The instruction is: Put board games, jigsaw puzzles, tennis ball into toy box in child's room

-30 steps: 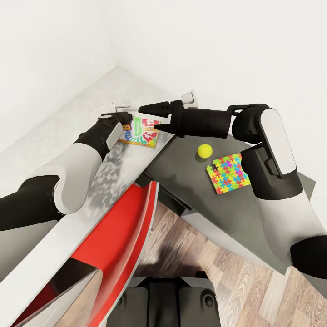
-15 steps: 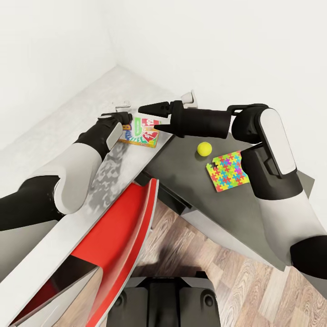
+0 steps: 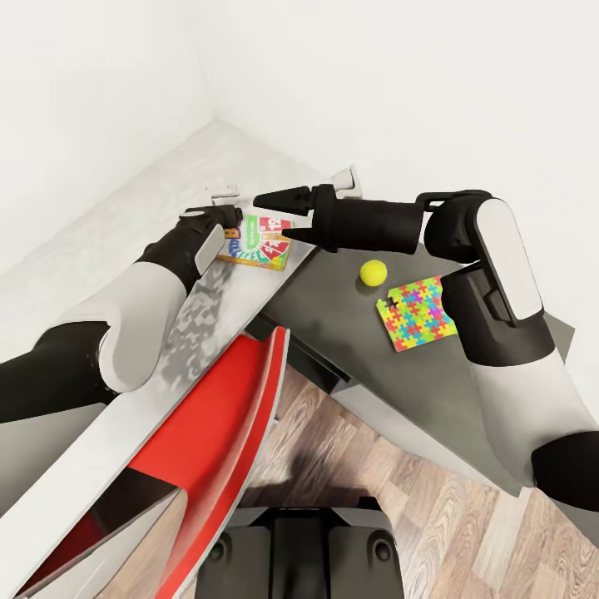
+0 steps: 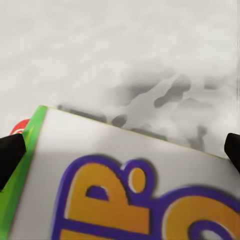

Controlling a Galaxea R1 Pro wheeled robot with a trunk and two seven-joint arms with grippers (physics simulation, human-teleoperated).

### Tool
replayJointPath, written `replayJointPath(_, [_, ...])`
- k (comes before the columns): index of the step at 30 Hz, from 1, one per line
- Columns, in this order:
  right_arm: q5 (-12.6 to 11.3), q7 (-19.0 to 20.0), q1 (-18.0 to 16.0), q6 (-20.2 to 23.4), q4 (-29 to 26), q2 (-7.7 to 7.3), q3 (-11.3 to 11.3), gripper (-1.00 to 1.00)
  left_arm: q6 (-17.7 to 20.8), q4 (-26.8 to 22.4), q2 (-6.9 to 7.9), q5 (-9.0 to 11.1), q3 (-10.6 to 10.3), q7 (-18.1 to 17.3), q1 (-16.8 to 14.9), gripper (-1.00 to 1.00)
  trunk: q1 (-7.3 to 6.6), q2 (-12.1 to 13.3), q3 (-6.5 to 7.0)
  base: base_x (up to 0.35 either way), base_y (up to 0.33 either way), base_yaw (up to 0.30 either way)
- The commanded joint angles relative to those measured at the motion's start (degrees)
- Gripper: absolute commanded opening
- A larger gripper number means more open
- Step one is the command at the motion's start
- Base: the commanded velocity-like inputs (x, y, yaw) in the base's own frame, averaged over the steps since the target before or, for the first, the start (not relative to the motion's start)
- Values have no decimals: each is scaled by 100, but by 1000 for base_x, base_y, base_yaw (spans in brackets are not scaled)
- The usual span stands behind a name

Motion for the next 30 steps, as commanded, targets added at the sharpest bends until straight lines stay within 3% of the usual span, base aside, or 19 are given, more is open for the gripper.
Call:
replayJointPath(1, [-60, -58, -5, -5, -4, -5, 5, 100, 29, -4, -7, 0, 61, -7, 0, 100, 4, -8, -7, 0, -141, 0])
replayJointPath(30, [-60, -58, -5, 13, -4, -9, 5, 100, 28, -9, -15, -1, 56, -7, 0, 100, 4, -8, -7, -38, -65, 0])
